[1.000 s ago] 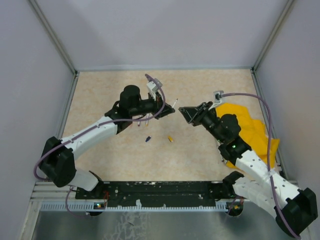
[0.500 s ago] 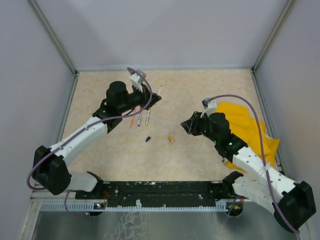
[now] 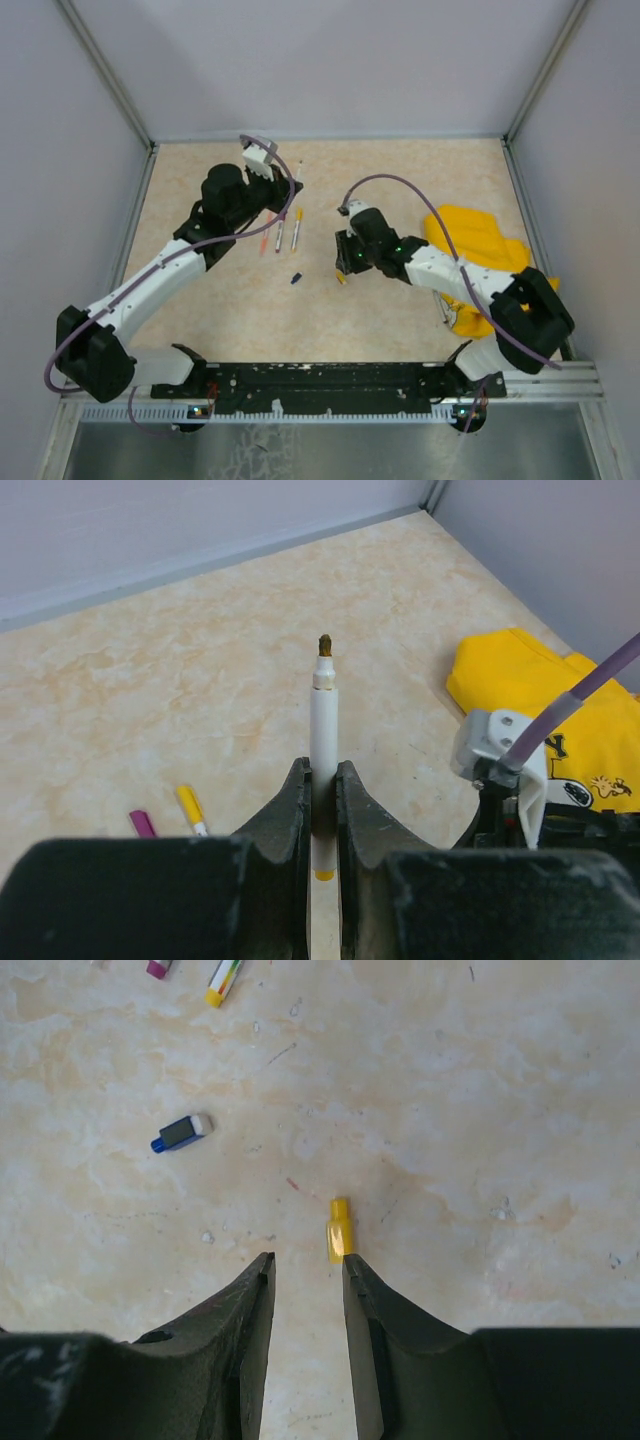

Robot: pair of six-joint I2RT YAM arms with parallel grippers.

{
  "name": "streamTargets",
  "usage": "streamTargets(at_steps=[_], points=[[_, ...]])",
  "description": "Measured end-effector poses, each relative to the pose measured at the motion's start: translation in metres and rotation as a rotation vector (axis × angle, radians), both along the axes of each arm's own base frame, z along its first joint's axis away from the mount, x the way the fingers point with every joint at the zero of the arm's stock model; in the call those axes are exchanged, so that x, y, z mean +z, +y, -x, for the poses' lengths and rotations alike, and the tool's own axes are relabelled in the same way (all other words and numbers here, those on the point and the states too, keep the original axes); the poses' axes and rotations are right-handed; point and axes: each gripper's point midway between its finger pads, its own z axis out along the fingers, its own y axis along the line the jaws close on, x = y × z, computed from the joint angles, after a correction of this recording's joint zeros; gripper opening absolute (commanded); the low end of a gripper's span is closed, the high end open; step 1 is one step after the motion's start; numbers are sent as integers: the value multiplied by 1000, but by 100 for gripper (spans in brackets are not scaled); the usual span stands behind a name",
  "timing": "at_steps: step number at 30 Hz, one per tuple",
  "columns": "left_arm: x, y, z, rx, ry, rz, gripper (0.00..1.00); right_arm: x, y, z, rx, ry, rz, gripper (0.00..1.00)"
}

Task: Insert the pens into the pen caps
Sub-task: Insert the pen cap onto the pen.

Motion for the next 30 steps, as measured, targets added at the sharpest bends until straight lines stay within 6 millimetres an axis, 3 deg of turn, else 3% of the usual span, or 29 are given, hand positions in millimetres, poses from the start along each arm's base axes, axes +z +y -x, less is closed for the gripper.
streamTargets(at_steps=[4,8,16,22,30], points=[[-2,9,-3,47,3,-14,0,-14,14,-12,58,5,89,34],[-6,19,-8,82,23,-20,0,-33,19,-10,108,28,177,34],[-23,46,-29,153,115,-5,0,-60,14,-6,145,65,312,33],[-27,43,-27,137,137,0,0,-74,7,-2,160,102,374,32],[-27,43,-27,132,139,0,0,-76,7,-4,171,108,392,15]])
